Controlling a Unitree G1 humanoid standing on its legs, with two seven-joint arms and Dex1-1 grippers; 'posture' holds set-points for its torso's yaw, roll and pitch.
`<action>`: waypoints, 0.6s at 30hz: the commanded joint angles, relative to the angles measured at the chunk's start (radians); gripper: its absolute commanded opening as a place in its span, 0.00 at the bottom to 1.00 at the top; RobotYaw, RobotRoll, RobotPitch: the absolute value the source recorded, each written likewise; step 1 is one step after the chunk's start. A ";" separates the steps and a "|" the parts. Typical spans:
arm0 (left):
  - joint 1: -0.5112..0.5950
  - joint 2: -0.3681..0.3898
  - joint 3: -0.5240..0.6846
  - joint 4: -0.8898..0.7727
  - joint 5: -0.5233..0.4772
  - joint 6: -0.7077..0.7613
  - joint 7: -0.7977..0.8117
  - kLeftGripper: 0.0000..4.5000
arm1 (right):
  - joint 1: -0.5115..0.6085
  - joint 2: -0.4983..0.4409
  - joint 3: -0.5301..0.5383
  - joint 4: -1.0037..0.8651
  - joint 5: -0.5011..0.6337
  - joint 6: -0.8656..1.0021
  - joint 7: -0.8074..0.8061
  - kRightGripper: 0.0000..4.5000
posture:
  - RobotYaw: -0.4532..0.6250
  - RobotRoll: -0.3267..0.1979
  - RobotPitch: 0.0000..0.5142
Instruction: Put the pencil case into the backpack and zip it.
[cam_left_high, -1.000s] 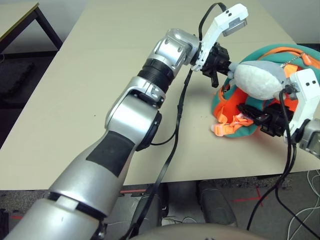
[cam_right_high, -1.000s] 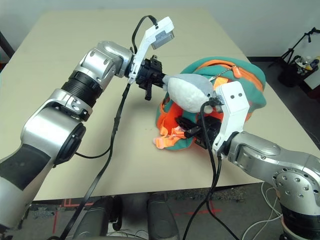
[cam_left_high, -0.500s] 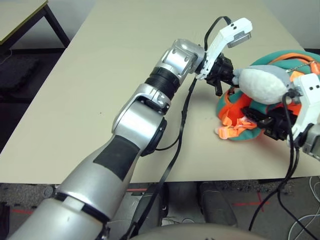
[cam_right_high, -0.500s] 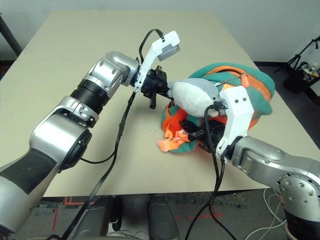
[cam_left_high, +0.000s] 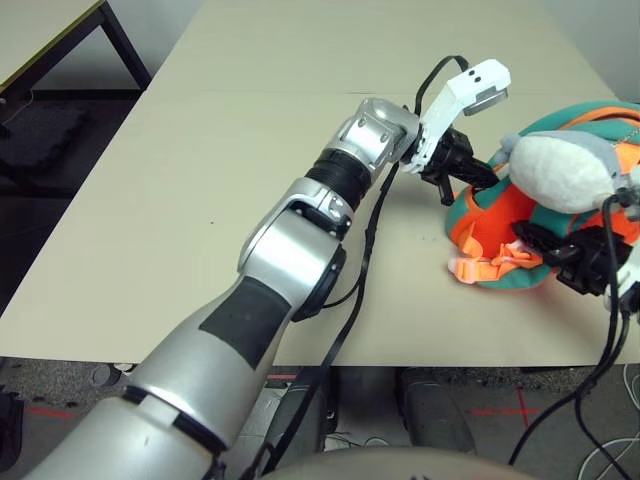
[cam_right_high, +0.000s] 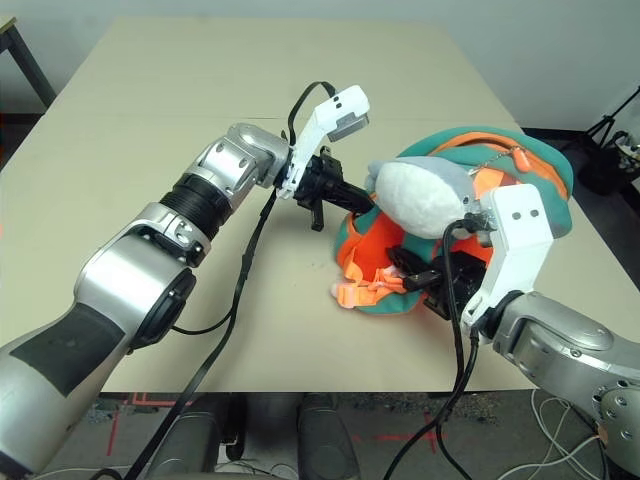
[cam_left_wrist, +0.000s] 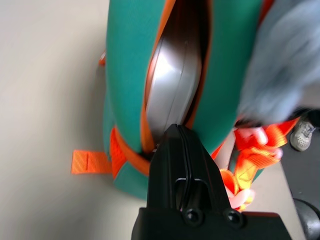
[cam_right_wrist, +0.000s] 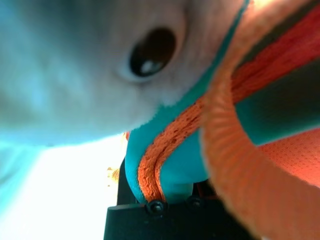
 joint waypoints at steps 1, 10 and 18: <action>-0.005 -0.076 -0.013 0.025 0.013 -0.034 0.019 0.00 | 0.013 -0.003 0.006 -0.026 0.008 -0.012 0.006 0.04 | 0.15 0.62 0.29; -0.093 0.056 0.075 -0.142 -0.063 0.033 -0.031 0.20 | 0.003 0.005 0.027 0.000 -0.028 -0.029 0.028 0.04 | 0.18 0.62 0.31; 0.022 0.357 0.070 -0.782 -0.255 0.575 -0.140 0.79 | -0.012 0.001 0.028 0.049 -0.071 -0.029 0.078 0.04 | 0.24 0.62 0.34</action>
